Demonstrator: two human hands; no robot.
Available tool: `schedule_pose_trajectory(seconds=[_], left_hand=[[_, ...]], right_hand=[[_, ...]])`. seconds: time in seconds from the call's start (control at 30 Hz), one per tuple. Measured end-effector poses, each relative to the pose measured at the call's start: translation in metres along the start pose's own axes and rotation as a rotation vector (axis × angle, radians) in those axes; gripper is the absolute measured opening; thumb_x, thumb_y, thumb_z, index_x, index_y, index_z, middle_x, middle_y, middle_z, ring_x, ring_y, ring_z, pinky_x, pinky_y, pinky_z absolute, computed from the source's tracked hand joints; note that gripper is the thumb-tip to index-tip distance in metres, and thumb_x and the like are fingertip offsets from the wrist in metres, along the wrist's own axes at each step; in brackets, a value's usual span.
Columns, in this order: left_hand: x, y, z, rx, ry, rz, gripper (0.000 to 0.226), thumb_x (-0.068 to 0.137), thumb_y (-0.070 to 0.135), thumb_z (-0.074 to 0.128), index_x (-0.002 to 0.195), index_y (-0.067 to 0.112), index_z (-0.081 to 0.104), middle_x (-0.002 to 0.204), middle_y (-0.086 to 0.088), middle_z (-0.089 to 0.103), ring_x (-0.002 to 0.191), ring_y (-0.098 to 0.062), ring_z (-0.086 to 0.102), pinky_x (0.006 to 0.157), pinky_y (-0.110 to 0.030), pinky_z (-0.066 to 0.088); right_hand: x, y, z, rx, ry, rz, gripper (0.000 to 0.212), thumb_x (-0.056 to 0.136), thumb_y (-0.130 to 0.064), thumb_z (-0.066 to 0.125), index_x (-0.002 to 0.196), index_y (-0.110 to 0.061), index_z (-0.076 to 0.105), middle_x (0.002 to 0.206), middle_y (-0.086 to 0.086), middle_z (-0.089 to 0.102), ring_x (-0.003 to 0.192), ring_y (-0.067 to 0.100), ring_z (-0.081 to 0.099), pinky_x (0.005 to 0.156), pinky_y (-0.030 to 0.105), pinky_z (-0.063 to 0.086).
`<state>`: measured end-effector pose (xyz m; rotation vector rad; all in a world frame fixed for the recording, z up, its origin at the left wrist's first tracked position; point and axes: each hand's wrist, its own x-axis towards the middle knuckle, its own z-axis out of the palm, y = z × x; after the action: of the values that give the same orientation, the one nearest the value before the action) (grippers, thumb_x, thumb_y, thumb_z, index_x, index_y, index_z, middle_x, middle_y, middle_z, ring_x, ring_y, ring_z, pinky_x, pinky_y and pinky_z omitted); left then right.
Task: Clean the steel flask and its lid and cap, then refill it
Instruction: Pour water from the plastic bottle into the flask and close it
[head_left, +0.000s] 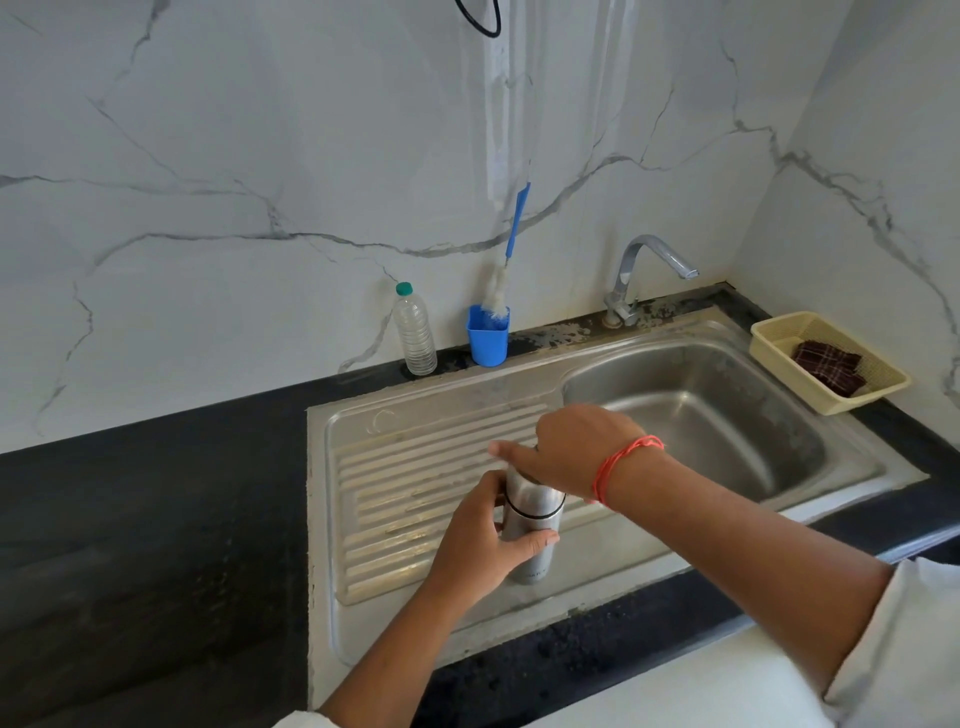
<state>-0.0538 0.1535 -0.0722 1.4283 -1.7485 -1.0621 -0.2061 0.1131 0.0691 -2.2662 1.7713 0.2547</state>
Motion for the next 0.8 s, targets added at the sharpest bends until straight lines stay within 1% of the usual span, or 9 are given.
schedule_pose_trajectory(seconds=[0.1,0.2,0.27,0.37,0.43,0.53,0.67,0.73,0.8], left_hand=[[0.001,-0.001,-0.001,0.000,-0.006,-0.006,0.056,0.076,0.041,0.090,0.116,0.042,0.051,0.117,0.022,0.066,0.112,0.006,0.060,0.085,-0.013,0.051],[0.002,-0.001,-0.002,-0.011,-0.009,-0.011,0.054,0.076,0.038,0.090,0.113,0.043,0.051,0.115,0.021,0.067,0.110,0.008,0.060,0.082,-0.009,0.049],[0.002,0.000,-0.002,-0.016,-0.012,-0.003,0.055,0.077,0.036,0.091,0.114,0.045,0.051,0.115,0.022,0.068,0.109,0.009,0.061,0.082,-0.009,0.049],[0.003,0.000,-0.003,-0.029,-0.015,0.003,0.058,0.076,0.036,0.091,0.115,0.048,0.050,0.116,0.022,0.068,0.111,0.007,0.061,0.083,-0.013,0.052],[0.003,-0.001,-0.002,-0.025,-0.010,0.008,0.054,0.075,0.037,0.091,0.111,0.045,0.051,0.114,0.020,0.068,0.110,0.006,0.061,0.081,-0.014,0.051],[0.002,-0.001,-0.001,-0.025,-0.005,0.005,0.057,0.075,0.040,0.090,0.115,0.045,0.050,0.116,0.021,0.066,0.111,0.008,0.059,0.082,-0.012,0.050],[0.003,-0.005,0.000,-0.023,-0.003,0.009,0.055,0.075,0.046,0.089,0.115,0.041,0.053,0.117,0.020,0.067,0.114,0.004,0.061,0.087,-0.020,0.055],[0.003,-0.004,-0.001,-0.021,-0.005,0.003,0.055,0.075,0.045,0.089,0.115,0.045,0.052,0.118,0.022,0.067,0.113,0.005,0.060,0.086,-0.019,0.054],[0.004,-0.005,-0.002,-0.025,-0.008,0.002,0.054,0.075,0.042,0.089,0.112,0.045,0.051,0.116,0.022,0.067,0.113,0.005,0.061,0.084,-0.017,0.053]], right_hand=[[-0.002,0.007,-0.004,0.002,-0.020,0.041,0.077,0.095,-0.077,0.019,0.067,-0.016,0.057,0.062,-0.002,0.057,0.067,0.014,0.059,0.081,0.036,0.053],[-0.007,0.010,-0.002,0.007,0.066,-0.174,0.048,0.098,-0.060,0.043,0.121,-0.020,0.057,0.104,0.001,0.060,0.100,0.021,0.060,0.087,0.038,0.051],[-0.010,0.010,-0.001,0.002,0.009,-0.386,0.049,0.095,-0.045,0.054,0.141,-0.033,0.045,0.128,-0.001,0.052,0.115,0.021,0.055,0.095,0.039,0.050],[-0.006,0.010,-0.002,-0.092,-0.005,-0.390,0.044,0.090,-0.044,0.056,0.133,-0.038,0.049,0.114,-0.002,0.056,0.104,0.021,0.058,0.087,0.037,0.053],[-0.003,0.004,-0.002,-0.113,0.043,-0.290,0.042,0.090,-0.057,0.055,0.121,-0.028,0.054,0.091,-0.002,0.056,0.089,0.020,0.058,0.078,0.036,0.053],[0.003,-0.004,0.005,-0.033,0.074,-0.108,0.063,0.094,-0.072,0.037,0.096,-0.013,0.061,0.072,-0.003,0.049,0.075,0.017,0.053,0.069,0.031,0.046],[0.003,0.006,0.000,0.040,-0.054,0.009,0.084,0.092,-0.080,0.018,0.069,-0.014,0.064,0.063,0.001,0.065,0.066,0.013,0.063,0.081,0.036,0.053],[-0.001,0.015,-0.006,0.008,-0.054,-0.077,0.080,0.090,-0.082,0.026,0.095,-0.016,0.070,0.081,-0.002,0.071,0.080,0.012,0.067,0.089,0.038,0.054],[-0.005,0.019,-0.008,-0.001,-0.011,-0.261,0.064,0.090,-0.070,0.051,0.134,-0.025,0.052,0.121,-0.004,0.062,0.108,0.014,0.060,0.096,0.038,0.052]])
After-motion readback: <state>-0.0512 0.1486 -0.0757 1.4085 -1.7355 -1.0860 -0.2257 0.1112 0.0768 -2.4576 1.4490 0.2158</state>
